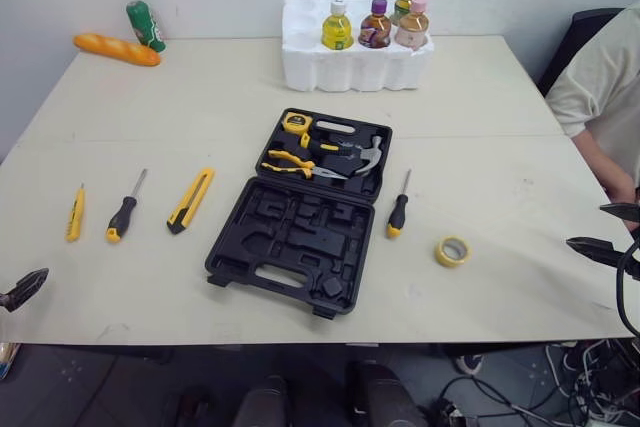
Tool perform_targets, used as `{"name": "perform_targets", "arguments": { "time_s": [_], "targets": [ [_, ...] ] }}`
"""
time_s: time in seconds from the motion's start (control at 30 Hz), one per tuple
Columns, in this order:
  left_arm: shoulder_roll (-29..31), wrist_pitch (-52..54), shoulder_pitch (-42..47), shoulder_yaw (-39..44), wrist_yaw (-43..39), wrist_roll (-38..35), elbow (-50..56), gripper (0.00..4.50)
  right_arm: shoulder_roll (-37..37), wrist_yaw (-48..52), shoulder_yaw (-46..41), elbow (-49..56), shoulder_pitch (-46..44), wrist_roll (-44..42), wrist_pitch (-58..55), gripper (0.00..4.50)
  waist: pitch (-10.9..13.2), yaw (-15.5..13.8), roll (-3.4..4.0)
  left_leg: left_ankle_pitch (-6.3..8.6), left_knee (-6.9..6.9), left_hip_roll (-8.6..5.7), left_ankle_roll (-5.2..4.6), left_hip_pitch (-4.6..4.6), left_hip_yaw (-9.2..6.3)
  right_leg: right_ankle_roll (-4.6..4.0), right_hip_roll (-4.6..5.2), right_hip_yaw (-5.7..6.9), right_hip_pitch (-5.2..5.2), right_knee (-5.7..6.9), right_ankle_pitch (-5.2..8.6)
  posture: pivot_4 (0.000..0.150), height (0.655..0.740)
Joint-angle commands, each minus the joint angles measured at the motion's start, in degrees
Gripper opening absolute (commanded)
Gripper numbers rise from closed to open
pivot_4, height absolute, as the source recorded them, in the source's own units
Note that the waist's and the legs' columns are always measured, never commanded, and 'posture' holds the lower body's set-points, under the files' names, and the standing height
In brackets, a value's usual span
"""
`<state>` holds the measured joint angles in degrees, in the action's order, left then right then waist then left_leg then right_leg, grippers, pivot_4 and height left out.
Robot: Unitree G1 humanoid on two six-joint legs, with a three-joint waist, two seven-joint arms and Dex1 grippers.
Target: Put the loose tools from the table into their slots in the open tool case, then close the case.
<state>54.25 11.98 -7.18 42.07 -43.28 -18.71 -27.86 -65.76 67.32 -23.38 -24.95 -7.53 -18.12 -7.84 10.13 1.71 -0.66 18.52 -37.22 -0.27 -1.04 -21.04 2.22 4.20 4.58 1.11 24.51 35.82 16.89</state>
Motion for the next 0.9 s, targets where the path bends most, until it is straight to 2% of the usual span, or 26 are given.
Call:
{"name": "perform_targets", "arguments": {
  "time_s": [0.03, 0.2, 0.33, 0.67, 0.9],
  "targets": [
    [1.21, -0.91, 1.54, 0.19, 0.04, -0.26, -1.14, 4.46, -0.09, -1.33, -2.01, 1.38, -0.49, -0.32, 0.49, 4.50, 0.00, 0.00, 0.00, 0.00, 0.00, 0.00, 0.00, 0.00, 0.00, 0.00, 0.00, 0.00, 0.00, 0.00, 0.00, 0.150, 0.7367],
    [1.55, -0.31, 4.31, -1.27, 0.63, 0.12, -2.10, 4.46, 1.32, -4.39, -1.91, 2.51, -1.03, 0.13, 1.08, 4.50, -0.01, -0.06, -0.01, -0.01, -0.05, 0.00, 0.02, 0.00, 0.00, 0.00, 0.00, 0.02, 0.00, 0.06, 0.00, 0.150, 0.7367],
    [1.11, 0.00, 3.78, -1.43, 1.04, 0.26, -1.03, 4.46, 2.27, -5.62, -1.64, 2.75, 0.35, 0.71, 2.14, 4.50, -0.01, 0.06, -0.01, -0.01, -0.02, 0.00, 0.03, -0.01, 0.01, 0.00, -0.01, 0.02, 0.01, 0.04, 0.00, 0.150, 0.7367],
    [-0.97, 0.90, 2.86, -1.36, 2.50, -0.53, 0.31, 4.46, 2.58, -7.03, 0.25, 1.25, -3.57, 2.09, 2.43, 4.50, -0.01, -0.02, -0.01, -0.03, -0.08, 0.00, 0.03, 0.02, 0.03, 0.02, -0.01, 0.01, 0.00, 0.12, -0.01, 0.150, 0.7367],
    [-2.49, 5.67, 3.05, -1.55, 3.02, -3.01, 8.09, 4.46, 2.93, -5.53, -0.01, 6.33, -3.94, -0.64, -2.84, 4.50, -0.02, -0.08, -0.04, -0.03, -0.12, 0.00, 0.02, 0.00, 0.03, 0.02, -0.01, 0.01, -0.01, 0.14, -0.01, 0.150, 0.7367]
  ]
}}
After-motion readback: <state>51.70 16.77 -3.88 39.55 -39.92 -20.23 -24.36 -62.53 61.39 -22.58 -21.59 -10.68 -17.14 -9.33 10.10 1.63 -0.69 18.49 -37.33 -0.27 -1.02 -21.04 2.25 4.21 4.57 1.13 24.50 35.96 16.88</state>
